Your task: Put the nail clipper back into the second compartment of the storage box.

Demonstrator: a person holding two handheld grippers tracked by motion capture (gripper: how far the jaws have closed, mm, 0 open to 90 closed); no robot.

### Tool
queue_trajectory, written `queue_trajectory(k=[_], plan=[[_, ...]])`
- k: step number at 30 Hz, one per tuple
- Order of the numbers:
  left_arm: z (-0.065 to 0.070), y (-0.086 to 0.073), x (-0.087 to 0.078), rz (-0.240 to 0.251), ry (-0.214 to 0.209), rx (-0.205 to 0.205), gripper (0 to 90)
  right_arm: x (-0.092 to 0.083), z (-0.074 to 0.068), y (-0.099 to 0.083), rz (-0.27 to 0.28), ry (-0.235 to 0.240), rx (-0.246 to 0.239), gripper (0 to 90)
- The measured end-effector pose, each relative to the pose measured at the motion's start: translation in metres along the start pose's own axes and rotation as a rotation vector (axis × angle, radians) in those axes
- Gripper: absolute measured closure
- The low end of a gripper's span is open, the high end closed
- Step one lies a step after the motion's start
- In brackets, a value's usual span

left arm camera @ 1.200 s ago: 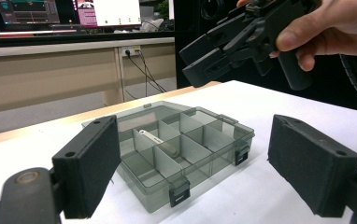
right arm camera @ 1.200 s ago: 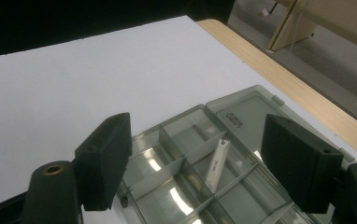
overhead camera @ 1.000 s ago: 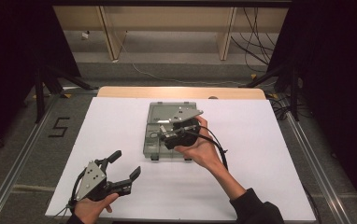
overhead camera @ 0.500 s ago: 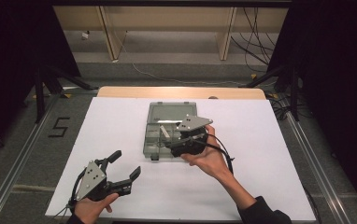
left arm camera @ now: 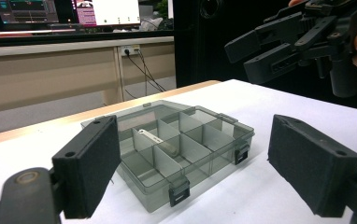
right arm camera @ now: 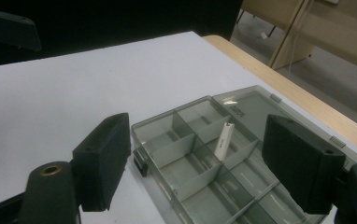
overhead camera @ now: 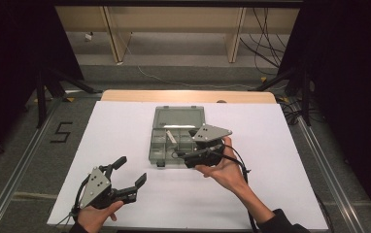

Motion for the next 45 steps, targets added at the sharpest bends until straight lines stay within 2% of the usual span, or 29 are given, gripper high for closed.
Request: queue_trajectory(k=[4,5,6,10,12,14,15,16,18,19,21,29,30,34,36,40,45], plan=[[0.0,-0.001,0.0,-0.003,-0.002,-0.001,16.5,-0.003,-0.004,-0.003,0.003,0.016,0.026,22.4],[0.0,-0.001,0.0,-0.002,-0.001,-0.001,16.5,-0.003,-0.003,-0.003,0.013,0.014,0.015,21.4],[0.0,0.0,0.0,-0.003,-0.001,0.0,16.5,-0.005,-0.004,-0.005,0.01,0.023,0.036,20.9],[0.0,0.0,0.0,-0.002,-0.001,0.0,16.5,-0.007,-0.003,-0.006,0.02,0.014,0.019,19.9],[0.0,0.0,0.0,-0.002,-0.001,0.0,16.5,-0.009,-0.004,-0.006,0.02,0.019,0.038,19.8],[0.0,0.0,0.0,-0.002,-0.001,-0.002,16.5,-0.01,-0.003,-0.006,0.029,0.01,0.027,19.7],[0.0,0.0,0.0,-0.003,-0.002,0.002,16.5,-0.012,-0.005,-0.007,0.026,0.021,0.04,19.2],[0.0,0.0,0.0,-0.002,-0.002,0.003,16.5,-0.012,-0.003,-0.007,0.038,0.011,0.025,19.3],[0.0,0.0,0.0,0.002,-0.003,0.002,16.5,-0.014,-0.005,-0.009,0.039,0.014,0.043,19.7],[0.0,0.0,0.0,0.002,-0.003,0.002,16.4,-0.014,-0.004,-0.009,0.049,0.013,0.032,20.2],[0.0,0.0,0.0,0.001,-0.003,0.003,16.5,-0.015,-0.005,-0.01,0.046,0.015,0.044,20.8],[0.0,0.001,0.0,0.008,-0.003,0.001,16.4,-0.022,-0.003,-0.015,0.052,0.009,0.042,19.9],[0.0,0.001,0.0,0.008,-0.002,0.001,16.5,-0.023,-0.004,-0.017,0.057,0.016,0.066,19.5],[0.001,0.001,0.001,0.013,-0.007,-0.001,16.5,-0.025,-0.004,-0.019,0.056,0.021,0.07,18.7],[0.0,0.001,0.0,0.002,-0.001,0.003,16.5,-0.026,-0.002,-0.02,0.077,0.008,0.064,18.4],[0.001,0.001,0.001,0.012,-0.007,-0.001,16.5,-0.03,-0.002,-0.022,0.077,0.009,0.086,16.8],[0.001,0.0,0.0,-0.002,-0.004,0.004,16.4,-0.034,0.0,-0.024,0.099,0.0,0.091,17.0]])
Point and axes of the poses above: each handheld gripper's, and its own axes: x roughly forward along the jaws, y roughly out of its top, z roughly to its right, the point moved 6 cm from there along x, roughly forward along the jaws, and after that the axes turned 2 degrees about z, right-handed, at the moved point
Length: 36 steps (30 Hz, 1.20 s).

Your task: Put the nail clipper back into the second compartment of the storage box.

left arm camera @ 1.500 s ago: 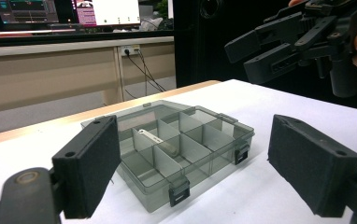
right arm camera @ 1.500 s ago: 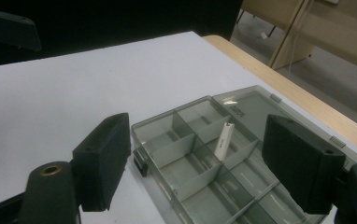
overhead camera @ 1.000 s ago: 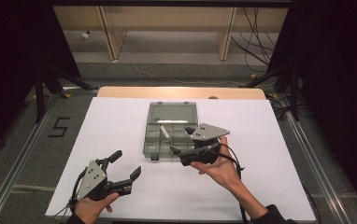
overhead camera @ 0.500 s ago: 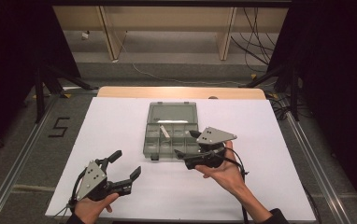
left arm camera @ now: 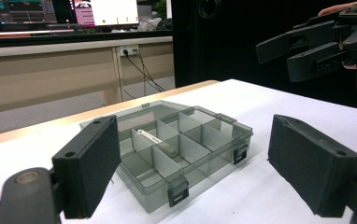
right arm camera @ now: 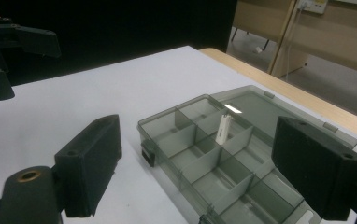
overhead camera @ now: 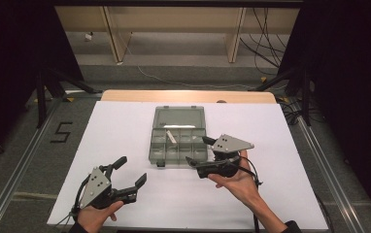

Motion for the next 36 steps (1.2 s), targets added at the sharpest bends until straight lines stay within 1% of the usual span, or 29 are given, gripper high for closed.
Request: queue_trajectory(k=[2,3,4,5,6,8,9,10,11,13,15,16,17,18,20,21,22,23,24,25,27,28,29,30,34,36], plan=[[0.0,0.0,0.0,0.0,-0.003,-0.003,16.4,-0.001,0.001,0.0,0.009,-0.002,-0.002,17.0],[0.0,0.0,0.0,-0.001,-0.003,-0.001,16.4,-0.005,0.002,-0.001,0.017,-0.003,-0.004,17.3],[0.001,0.0,0.001,0.002,-0.004,-0.004,16.4,-0.007,0.002,-0.001,0.017,-0.005,0.005,17.3],[0.001,0.0,0.001,0.003,-0.005,-0.006,16.4,-0.009,0.003,-0.002,0.027,-0.008,-0.003,17.3],[0.001,0.0,0.001,0.003,-0.005,-0.006,16.4,-0.011,0.002,-0.003,0.021,0.001,0.015,17.3],[0.001,0.0,0.001,0.002,-0.006,-0.006,16.4,-0.012,0.003,-0.004,0.032,0.003,0.016,17.4],[0.001,-0.001,0.001,-0.004,-0.007,-0.001,16.4,-0.016,0.004,-0.007,0.032,-0.001,0.025,17.6],[0.001,-0.001,0.001,-0.007,-0.009,0.001,16.4,-0.018,0.006,-0.008,0.04,-0.014,0.012,17.6],[0.001,-0.001,0.001,-0.007,-0.009,0.001,16.4,-0.018,0.006,-0.008,0.04,-0.014,0.012,17.6],[0.001,-0.001,0.001,-0.009,-0.009,0.002,16.4,-0.022,0.006,-0.01,0.037,-0.011,0.038,17.7],[0.002,-0.001,0.001,-0.008,-0.011,0.0,16.4,-0.027,0.008,-0.012,0.06,-0.018,0.034,17.7],[0.002,-0.001,0.001,-0.008,-0.012,-0.001,16.4,-0.027,0.008,-0.012,0.06,-0.018,0.034,17.7],[0.002,-0.001,0.001,-0.009,-0.011,0.0,16.4,-0.028,0.007,-0.013,0.064,-0.01,0.05,17.7],[0.002,-0.001,0.001,-0.008,-0.01,0.0,16.4,-0.032,0.008,-0.015,0.062,-0.026,0.041,17.7],[0.002,-0.001,0.001,-0.008,-0.01,0.0,16.4,-0.033,0.008,-0.016,0.06,-0.024,0.05,17.7],[0.001,-0.001,0.001,-0.008,-0.009,0.001,16.4,-0.035,0.008,-0.017,0.078,-0.031,0.056,17.7],[0.001,-0.001,0.001,-0.008,-0.009,0.001,16.4,-0.035,0.008,-0.017,0.078,-0.031,0.056,17.7],[0.001,-0.001,0.001,-0.009,-0.009,0.001,16.4,-0.039,0.007,-0.019,0.066,-0.014,0.075,17.6],[0.001,-0.001,0.001,-0.009,-0.009,0.001,16.4,-0.039,0.007,-0.019,0.066,-0.014,0.075,17.6],[0.002,-0.001,0.001,-0.004,-0.01,-0.005,16.4,-0.041,0.008,-0.02,0.085,-0.027,0.068,17.3],[0.002,-0.001,0.001,-0.004,-0.011,-0.005,16.4,-0.042,0.009,-0.02,0.091,-0.03,0.062,17.1],[0.002,-0.001,0.001,-0.004,-0.011,-0.005,16.4,-0.042,0.007,-0.021,0.099,-0.024,0.079,16.8],[0.002,-0.001,0.001,-0.005,-0.011,-0.005,16.4,-0.044,0.007,-0.022,0.08,-0.017,0.083,16.8],[0.002,-0.001,0.001,-0.006,-0.01,-0.005,16.4,-0.046,0.007,-0.023,0.097,-0.032,0.088,16.6],[0.002,-0.001,0.002,-0.009,-0.014,-0.003,16.4,-0.05,0.007,-0.026,0.099,-0.027,0.087,16.5],[0.002,-0.001,0.002,-0.011,-0.015,-0.002,16.4,-0.051,0.006,-0.027,0.118,-0.019,0.103,16.5]])
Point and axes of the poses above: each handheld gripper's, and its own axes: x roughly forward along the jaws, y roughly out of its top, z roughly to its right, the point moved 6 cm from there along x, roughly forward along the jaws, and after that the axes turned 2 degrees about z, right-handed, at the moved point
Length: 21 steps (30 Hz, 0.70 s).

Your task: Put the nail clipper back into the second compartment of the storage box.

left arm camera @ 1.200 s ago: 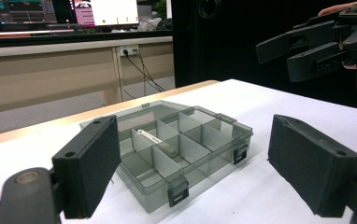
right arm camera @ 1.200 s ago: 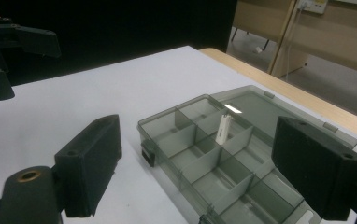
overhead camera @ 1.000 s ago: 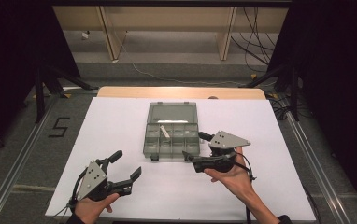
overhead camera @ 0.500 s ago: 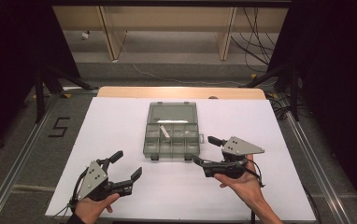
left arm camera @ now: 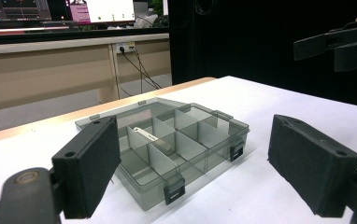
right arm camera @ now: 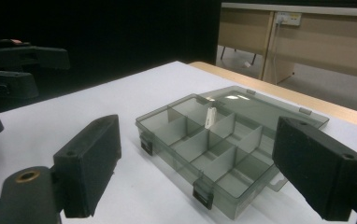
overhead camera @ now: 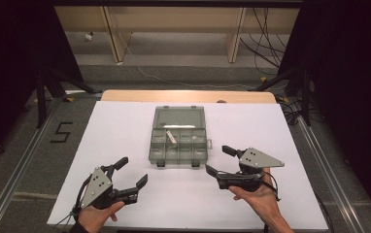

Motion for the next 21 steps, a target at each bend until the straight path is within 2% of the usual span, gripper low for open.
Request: queue_trajectory(k=[4,8,10,13,15,20,21], plan=[[0.0,0.0,0.0,0.0,-0.001,-0.001,16.4,-0.008,0.0,-0.006,-0.015,-0.014,-0.006,16.5],[0.0,0.0,0.0,0.0,-0.001,0.0,16.4,-0.013,-0.001,-0.008,0.002,-0.01,0.002,16.5],[0.0,0.0,0.0,0.0,-0.004,0.0,16.4,-0.016,0.0,-0.01,0.002,-0.026,-0.002,16.5],[0.001,0.0,0.0,0.0,-0.004,0.002,16.4,-0.017,0.0,-0.012,0.005,-0.016,-0.001,16.5],[0.0,0.001,-0.001,-0.001,-0.003,0.003,16.4,-0.021,0.0,-0.017,-0.011,-0.024,0.009,16.4],[0.001,0.001,-0.001,-0.001,-0.005,0.003,16.4,-0.024,0.001,-0.02,0.006,-0.039,0.007,16.4],[0.001,0.001,-0.001,0.0,-0.006,0.003,16.4,-0.027,0.001,-0.022,-0.006,-0.039,0.001,16.4]])
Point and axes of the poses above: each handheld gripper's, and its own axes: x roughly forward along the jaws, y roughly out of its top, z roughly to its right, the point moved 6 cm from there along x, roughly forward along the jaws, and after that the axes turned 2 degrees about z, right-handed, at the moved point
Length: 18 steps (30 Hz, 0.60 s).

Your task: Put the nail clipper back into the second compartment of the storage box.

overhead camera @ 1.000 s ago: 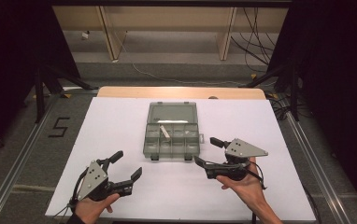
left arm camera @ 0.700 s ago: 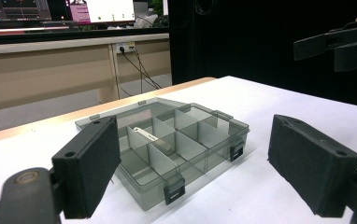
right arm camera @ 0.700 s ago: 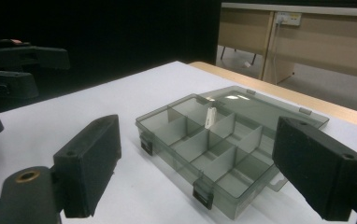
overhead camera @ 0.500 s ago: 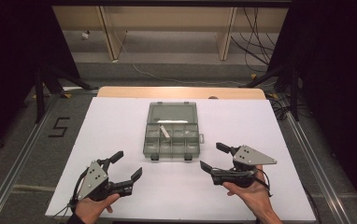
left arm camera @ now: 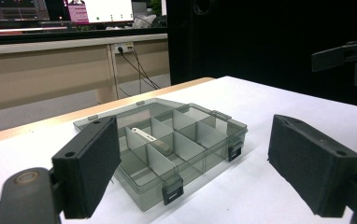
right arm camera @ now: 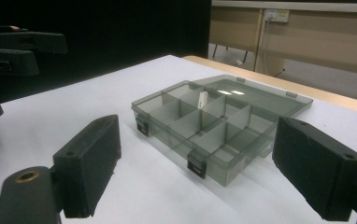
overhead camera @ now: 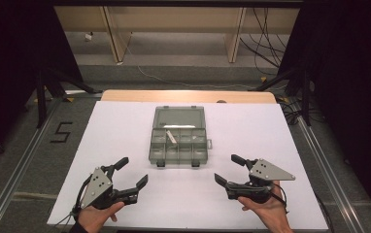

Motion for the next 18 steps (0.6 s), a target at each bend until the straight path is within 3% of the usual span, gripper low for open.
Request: queue_trajectory(k=[18], plan=[[0.002,-0.001,0.001,-0.005,-0.013,-0.004,16.3,-0.012,-0.002,-0.009,-0.003,-0.01,0.004,16.0]])
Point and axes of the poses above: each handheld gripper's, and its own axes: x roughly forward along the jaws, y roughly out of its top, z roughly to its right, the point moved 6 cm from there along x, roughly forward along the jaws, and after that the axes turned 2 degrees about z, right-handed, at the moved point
